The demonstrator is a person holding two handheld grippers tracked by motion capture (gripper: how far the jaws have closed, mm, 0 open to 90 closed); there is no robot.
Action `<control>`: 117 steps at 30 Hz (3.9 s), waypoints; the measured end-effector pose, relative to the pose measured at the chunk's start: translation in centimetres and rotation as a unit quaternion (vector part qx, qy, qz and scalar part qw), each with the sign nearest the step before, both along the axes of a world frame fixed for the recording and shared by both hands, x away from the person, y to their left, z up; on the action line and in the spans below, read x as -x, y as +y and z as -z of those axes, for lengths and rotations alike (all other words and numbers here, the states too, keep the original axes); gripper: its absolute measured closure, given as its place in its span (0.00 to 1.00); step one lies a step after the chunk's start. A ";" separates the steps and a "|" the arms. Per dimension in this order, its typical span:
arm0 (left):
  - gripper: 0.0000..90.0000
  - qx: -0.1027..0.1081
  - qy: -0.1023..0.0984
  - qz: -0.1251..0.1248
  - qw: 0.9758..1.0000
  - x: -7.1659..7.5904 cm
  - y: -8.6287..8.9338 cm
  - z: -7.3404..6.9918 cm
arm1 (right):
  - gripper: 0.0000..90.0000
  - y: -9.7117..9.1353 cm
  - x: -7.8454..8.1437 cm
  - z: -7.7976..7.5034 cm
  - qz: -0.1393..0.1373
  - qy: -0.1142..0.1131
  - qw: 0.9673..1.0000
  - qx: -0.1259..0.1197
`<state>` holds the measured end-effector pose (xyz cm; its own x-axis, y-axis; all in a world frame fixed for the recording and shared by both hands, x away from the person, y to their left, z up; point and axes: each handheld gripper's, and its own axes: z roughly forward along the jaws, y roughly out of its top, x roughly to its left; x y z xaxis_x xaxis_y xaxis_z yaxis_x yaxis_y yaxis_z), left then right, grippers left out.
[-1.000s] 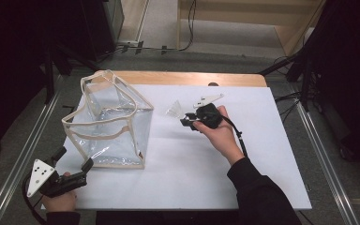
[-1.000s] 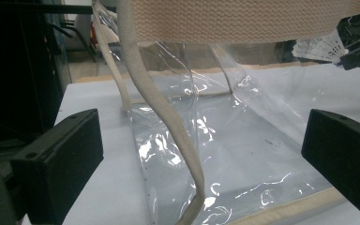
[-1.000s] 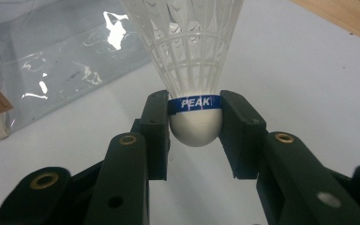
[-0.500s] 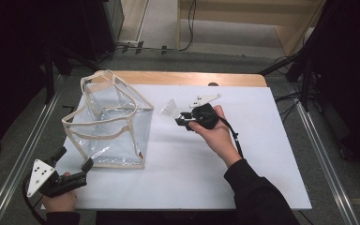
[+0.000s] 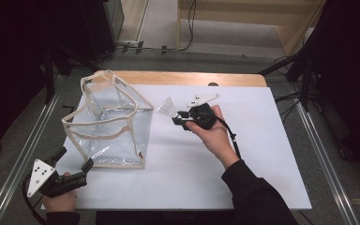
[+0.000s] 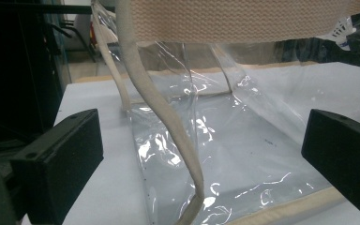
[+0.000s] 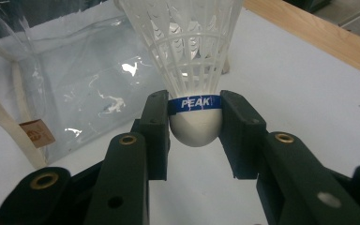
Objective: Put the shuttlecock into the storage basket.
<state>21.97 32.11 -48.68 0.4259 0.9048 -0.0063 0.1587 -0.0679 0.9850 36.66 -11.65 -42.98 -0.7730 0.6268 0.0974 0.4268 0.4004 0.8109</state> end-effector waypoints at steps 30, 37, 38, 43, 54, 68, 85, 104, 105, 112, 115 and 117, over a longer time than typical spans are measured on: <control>0.00 0.001 0.000 0.001 1.000 0.0 0.0 0.0 | 0.69 1.7 1.2 -2.7 -0.014 -0.027 0.999 -0.024; 0.00 0.001 0.001 0.001 1.000 0.0 0.0 0.0 | 0.69 1.9 1.3 -3.0 -0.017 -0.029 0.999 -0.028; 0.00 0.000 0.001 0.001 1.000 0.0 0.0 0.0 | 0.69 2.0 1.3 -3.1 -0.017 -0.030 0.999 -0.029; 0.00 0.001 0.001 0.001 1.000 0.0 0.0 0.0 | 0.69 2.1 1.3 -3.7 -0.020 -0.035 0.999 -0.033; 0.00 0.001 0.001 0.001 1.000 0.0 0.0 0.0 | 0.69 2.8 1.5 -5.1 -0.025 -0.044 0.998 -0.036; 0.00 0.001 0.000 0.002 1.000 0.0 0.1 0.0 | 0.69 3.7 1.7 -6.4 -0.033 -0.052 0.997 -0.043; 0.00 0.003 0.001 0.002 1.000 0.0 0.1 0.0 | 0.69 4.7 1.8 -8.1 -0.043 -0.061 0.996 -0.053; 0.00 0.004 0.001 0.003 1.000 0.0 0.1 0.0 | 0.69 6.2 1.7 -9.3 -0.053 -0.067 0.995 -0.059; 0.00 0.004 0.001 0.003 1.000 0.0 0.1 0.0 | 0.69 6.3 1.7 -9.3 -0.055 -0.068 0.994 -0.060; 0.00 0.004 0.000 0.003 1.000 0.0 0.1 0.0 | 0.69 7.0 1.7 -9.7 -0.061 -0.071 0.994 -0.060; 0.00 0.005 0.000 0.003 1.000 0.0 0.1 0.0 | 0.69 7.2 1.6 -9.7 -0.063 -0.071 0.994 -0.060; 0.00 0.006 0.001 0.003 1.000 0.0 0.1 0.0 | 0.69 7.4 1.6 -9.8 -0.063 -0.070 0.994 -0.060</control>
